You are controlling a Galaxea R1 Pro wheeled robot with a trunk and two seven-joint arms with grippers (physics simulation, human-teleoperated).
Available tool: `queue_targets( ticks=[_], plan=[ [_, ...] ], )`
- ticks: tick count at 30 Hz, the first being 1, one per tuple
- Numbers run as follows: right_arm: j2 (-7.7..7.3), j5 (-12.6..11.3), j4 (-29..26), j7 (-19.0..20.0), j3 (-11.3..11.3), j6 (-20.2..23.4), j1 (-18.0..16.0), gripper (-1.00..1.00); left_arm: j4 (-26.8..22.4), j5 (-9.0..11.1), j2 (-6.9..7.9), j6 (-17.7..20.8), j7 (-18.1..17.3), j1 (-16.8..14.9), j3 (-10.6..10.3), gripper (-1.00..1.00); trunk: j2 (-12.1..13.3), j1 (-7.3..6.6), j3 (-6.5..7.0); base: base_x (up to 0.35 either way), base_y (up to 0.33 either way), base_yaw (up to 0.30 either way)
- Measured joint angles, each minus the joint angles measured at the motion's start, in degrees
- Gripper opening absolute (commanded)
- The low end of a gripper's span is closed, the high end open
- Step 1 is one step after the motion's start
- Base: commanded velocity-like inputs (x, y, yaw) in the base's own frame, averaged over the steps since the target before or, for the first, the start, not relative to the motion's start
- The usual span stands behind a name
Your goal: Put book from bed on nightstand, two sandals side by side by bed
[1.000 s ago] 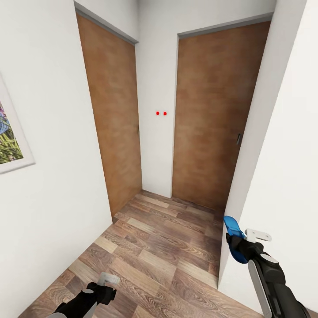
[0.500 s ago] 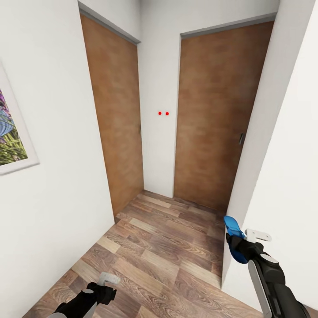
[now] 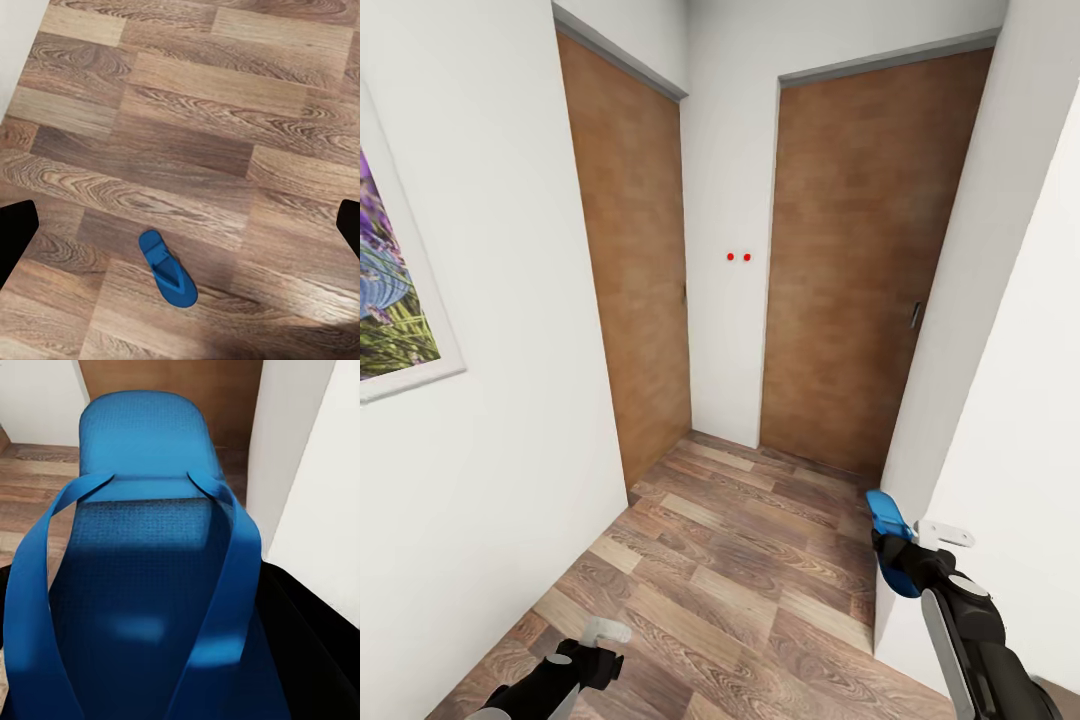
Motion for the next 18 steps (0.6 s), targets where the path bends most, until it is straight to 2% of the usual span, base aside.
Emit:
queue_targets(
  ticks=[5,18],
  plan=[
    [0.00,0.0,0.0,0.0,0.0,0.0,0.0,-1.00,0.0,0.0,0.00,0.0,0.0,0.0,0.0,1.00,0.0,0.00,0.00,0.000,0.126,0.000],
    [0.01,0.0,1.1,0.0,0.6,0.0,0.0,-1.00,0.0,0.0,0.00,0.0,0.0,0.0,0.0,1.00,0.0,0.00,0.00,0.000,0.014,0.000]
  ],
)
